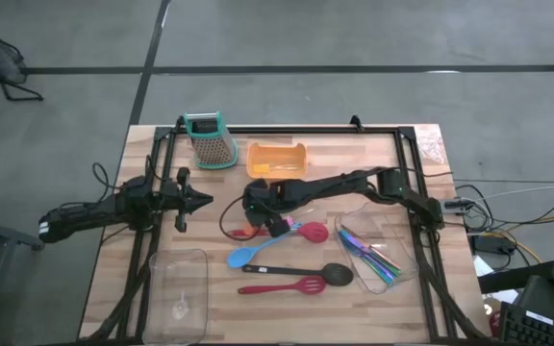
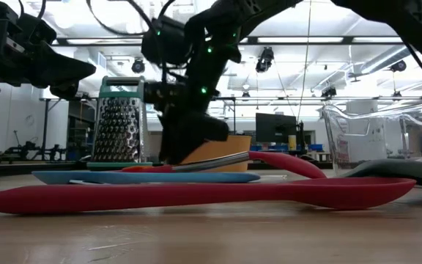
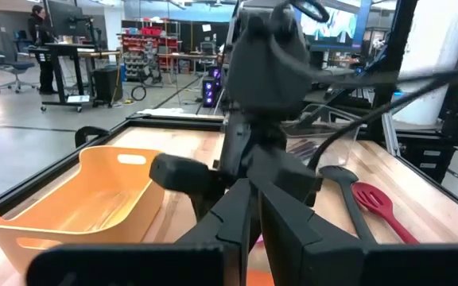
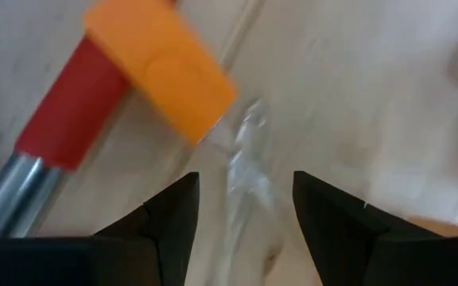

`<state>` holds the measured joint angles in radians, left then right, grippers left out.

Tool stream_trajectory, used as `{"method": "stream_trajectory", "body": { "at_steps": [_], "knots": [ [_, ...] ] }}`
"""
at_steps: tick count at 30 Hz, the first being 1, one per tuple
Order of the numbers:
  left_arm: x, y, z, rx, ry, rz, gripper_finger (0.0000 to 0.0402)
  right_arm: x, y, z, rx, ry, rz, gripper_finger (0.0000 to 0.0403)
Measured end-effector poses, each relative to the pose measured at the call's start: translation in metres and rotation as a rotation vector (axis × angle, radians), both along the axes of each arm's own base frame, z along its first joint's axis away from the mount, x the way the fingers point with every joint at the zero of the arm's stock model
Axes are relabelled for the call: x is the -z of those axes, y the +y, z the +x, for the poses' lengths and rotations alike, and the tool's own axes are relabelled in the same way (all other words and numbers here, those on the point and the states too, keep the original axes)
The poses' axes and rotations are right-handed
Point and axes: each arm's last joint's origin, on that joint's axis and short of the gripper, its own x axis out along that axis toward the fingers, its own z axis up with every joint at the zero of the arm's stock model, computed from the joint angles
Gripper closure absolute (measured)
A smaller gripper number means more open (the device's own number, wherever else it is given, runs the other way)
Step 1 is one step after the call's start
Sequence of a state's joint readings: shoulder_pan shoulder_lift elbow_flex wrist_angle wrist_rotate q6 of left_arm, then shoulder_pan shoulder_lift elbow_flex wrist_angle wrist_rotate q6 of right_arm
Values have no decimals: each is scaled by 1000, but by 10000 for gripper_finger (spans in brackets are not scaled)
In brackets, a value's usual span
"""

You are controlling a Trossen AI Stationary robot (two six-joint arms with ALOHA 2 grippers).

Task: Pick & Place Kitchen Items
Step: Put the orange spatula into the yellow bin

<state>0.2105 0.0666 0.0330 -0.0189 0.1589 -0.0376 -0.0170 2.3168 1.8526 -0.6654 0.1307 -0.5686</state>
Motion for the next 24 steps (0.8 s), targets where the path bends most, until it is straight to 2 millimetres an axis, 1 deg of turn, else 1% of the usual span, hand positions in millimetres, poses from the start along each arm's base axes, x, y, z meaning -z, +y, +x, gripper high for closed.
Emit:
{"method": "stream_trajectory", "body": {
  "at_steps": [3,12,16,19,24],
  "knots": [
    [0,0,0,0,0,0,367,4,0,-1,0,15,0,216],
    [0,0,0,0,0,0,367,6,0,2,-14,-17,2,235],
    [0,0,0,0,0,0,367,18,1,5,-47,-7,21,244],
    [0,0,0,0,0,0,367,24,1,8,-60,-20,20,252],
    [0,0,0,0,0,0,367,28,1,8,-57,-12,22,269]
  ]
}}
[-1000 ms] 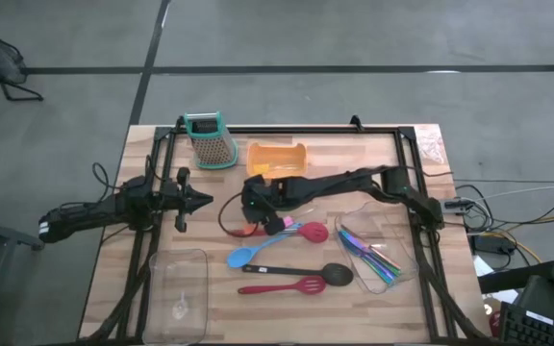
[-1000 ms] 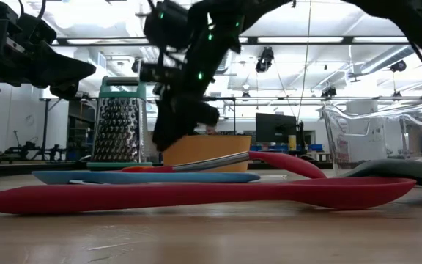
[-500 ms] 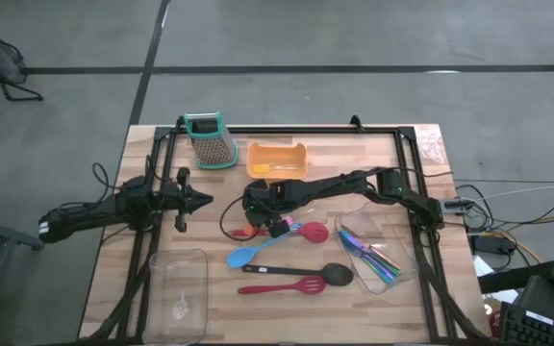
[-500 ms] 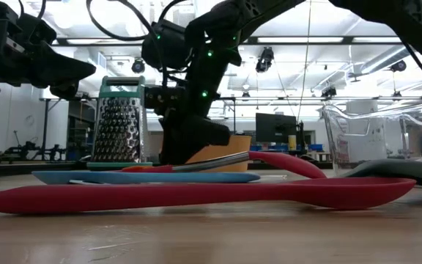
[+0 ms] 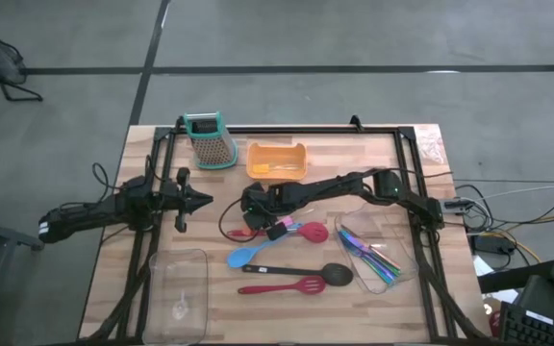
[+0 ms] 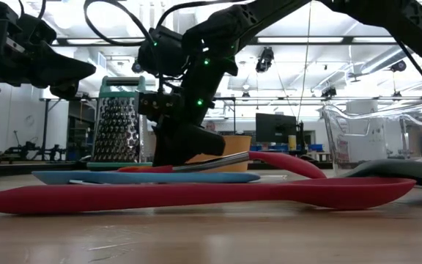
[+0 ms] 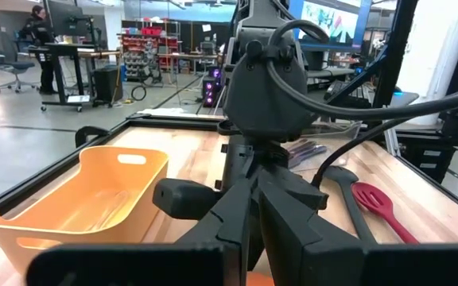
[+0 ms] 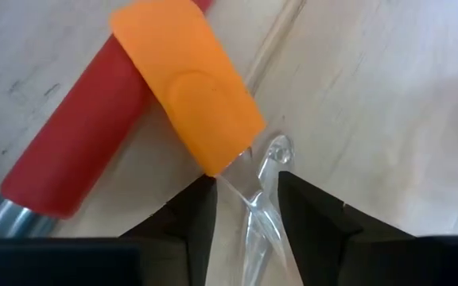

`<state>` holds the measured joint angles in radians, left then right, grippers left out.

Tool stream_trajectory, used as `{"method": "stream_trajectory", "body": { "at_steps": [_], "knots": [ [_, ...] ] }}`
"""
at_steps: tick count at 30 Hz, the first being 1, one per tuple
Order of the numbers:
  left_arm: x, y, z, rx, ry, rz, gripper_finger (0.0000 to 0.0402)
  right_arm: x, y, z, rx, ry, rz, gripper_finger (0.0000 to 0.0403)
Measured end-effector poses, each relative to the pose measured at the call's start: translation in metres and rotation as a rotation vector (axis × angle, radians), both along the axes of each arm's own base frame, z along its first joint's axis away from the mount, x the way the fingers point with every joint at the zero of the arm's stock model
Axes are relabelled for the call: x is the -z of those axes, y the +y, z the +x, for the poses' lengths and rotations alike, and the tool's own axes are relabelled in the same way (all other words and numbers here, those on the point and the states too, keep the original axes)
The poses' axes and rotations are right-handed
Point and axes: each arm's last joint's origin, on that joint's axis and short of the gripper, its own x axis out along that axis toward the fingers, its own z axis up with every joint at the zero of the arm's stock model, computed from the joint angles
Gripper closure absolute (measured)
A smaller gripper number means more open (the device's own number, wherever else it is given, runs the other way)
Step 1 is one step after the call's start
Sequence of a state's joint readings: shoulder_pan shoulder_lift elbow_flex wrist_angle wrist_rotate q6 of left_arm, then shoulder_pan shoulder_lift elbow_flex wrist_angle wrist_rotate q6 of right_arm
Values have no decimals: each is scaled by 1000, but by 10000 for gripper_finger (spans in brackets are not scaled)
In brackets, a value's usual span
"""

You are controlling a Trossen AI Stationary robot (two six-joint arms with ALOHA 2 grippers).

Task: Pick & Place Kitchen Items
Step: Put the orange spatula into the yellow bin

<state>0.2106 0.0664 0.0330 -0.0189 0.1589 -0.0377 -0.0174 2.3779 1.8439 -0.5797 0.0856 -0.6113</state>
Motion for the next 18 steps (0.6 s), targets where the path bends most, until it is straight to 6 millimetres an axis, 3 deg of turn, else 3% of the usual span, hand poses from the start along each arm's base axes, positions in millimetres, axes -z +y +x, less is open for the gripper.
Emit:
{"method": "stream_trajectory", "body": {
  "at_steps": [11,18],
  "knots": [
    [0,0,0,0,0,0,367,-9,1,4,45,-18,26,382],
    [0,0,0,0,0,0,367,-22,2,6,94,3,52,389]
  ]
}}
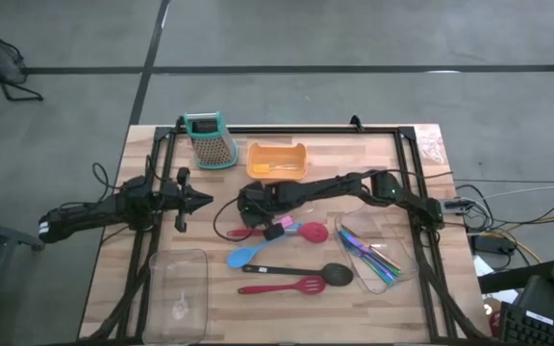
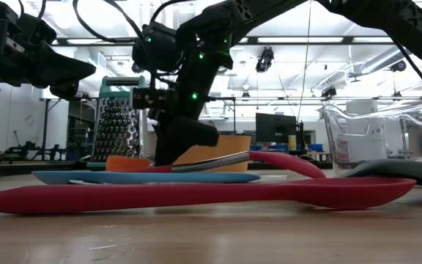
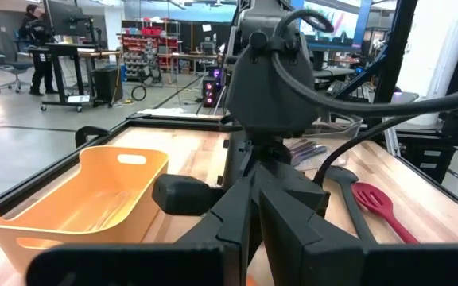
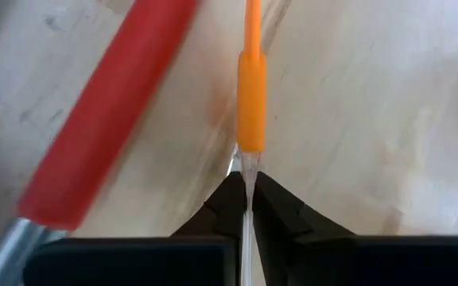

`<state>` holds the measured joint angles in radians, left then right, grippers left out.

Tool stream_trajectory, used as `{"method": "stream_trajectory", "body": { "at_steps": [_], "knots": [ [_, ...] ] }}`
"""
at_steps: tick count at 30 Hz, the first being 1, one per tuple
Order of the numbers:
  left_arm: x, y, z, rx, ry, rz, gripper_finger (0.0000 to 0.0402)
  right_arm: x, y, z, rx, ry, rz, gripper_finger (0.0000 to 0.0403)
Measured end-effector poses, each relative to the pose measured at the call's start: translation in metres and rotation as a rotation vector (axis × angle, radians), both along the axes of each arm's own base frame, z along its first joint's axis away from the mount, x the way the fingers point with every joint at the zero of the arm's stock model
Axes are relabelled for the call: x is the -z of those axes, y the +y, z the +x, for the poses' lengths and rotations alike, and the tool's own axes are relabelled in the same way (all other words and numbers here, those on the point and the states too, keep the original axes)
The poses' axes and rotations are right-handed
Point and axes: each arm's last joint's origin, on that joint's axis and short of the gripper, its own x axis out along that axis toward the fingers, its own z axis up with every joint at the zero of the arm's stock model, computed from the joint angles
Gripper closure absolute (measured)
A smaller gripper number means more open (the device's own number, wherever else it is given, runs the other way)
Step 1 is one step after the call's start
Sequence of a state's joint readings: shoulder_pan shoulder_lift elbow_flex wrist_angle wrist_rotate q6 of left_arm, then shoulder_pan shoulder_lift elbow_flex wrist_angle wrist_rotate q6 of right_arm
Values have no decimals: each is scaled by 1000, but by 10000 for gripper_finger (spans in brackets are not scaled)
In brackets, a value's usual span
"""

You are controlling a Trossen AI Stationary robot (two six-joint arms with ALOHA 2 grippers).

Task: Pick & Place Kitchen Items
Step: Put the orange spatula into the yellow bin

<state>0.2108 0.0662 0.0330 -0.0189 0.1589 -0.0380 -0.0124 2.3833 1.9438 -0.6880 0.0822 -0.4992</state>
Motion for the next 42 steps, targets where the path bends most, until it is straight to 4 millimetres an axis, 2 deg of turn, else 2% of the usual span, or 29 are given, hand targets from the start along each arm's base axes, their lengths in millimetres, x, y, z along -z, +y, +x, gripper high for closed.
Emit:
{"method": "stream_trajectory", "body": {
  "at_steps": [11,16,19,30,36,42],
  "knots": [
    [0,0,0,0,0,0,367,-54,2,6,89,-26,-9,390],
    [0,0,0,0,0,0,367,-73,-11,5,163,-33,-124,390],
    [0,0,0,0,0,0,367,-80,-22,3,198,-26,-123,390],
    [0,0,0,0,0,0,367,-92,-80,-10,336,-9,-79,390],
    [0,0,0,0,0,0,367,-89,-116,-21,433,21,-58,390],
    [0,0,0,0,0,0,367,-78,-142,-27,478,22,20,390]
  ]
}}
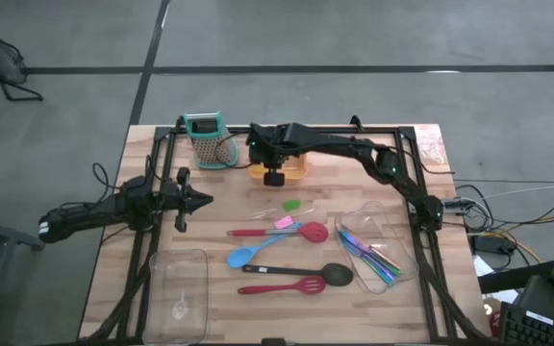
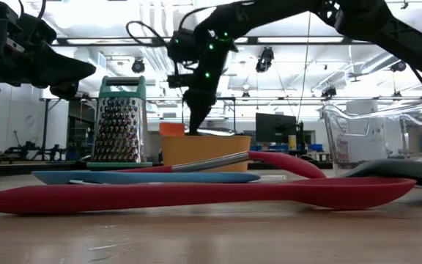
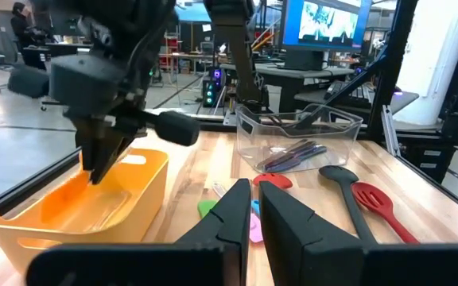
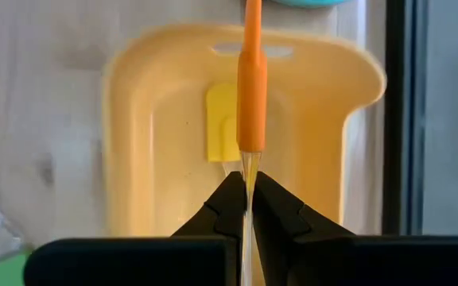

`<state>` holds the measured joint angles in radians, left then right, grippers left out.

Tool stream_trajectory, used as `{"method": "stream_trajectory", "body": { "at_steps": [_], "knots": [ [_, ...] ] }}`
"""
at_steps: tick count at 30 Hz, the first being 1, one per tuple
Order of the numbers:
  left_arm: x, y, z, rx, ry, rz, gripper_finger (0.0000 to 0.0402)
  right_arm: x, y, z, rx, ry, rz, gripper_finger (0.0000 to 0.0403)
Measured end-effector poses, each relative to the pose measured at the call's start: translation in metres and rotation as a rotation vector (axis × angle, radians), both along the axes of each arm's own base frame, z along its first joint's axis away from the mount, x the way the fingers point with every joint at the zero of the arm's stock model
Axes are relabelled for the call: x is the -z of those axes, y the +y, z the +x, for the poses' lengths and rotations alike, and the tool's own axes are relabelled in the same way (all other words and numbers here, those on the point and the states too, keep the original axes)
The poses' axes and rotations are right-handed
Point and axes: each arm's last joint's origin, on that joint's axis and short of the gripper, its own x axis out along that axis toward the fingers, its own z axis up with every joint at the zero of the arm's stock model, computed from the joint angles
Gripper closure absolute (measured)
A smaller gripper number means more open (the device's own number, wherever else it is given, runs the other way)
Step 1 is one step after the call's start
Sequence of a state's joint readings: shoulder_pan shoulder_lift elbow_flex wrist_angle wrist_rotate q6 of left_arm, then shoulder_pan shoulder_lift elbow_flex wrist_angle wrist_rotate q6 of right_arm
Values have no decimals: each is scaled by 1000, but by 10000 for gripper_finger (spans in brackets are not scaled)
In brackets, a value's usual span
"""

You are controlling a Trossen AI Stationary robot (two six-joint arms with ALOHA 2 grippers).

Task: Pick & Place Kitchen Items
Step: Put the orange spatula into the yellow bin

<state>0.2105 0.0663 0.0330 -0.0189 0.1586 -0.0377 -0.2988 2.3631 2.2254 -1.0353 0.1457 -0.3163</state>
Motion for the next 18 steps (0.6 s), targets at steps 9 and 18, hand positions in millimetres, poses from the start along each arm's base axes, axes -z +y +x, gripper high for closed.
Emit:
{"method": "stream_trajectory", "body": {
  "at_steps": [9,18],
  "knots": [
    [0,0,0,0,0,0,367,26,-6,-4,19,42,5,390],
    [0,0,0,0,0,0,367,33,-5,-7,49,61,20,357]
  ]
}}
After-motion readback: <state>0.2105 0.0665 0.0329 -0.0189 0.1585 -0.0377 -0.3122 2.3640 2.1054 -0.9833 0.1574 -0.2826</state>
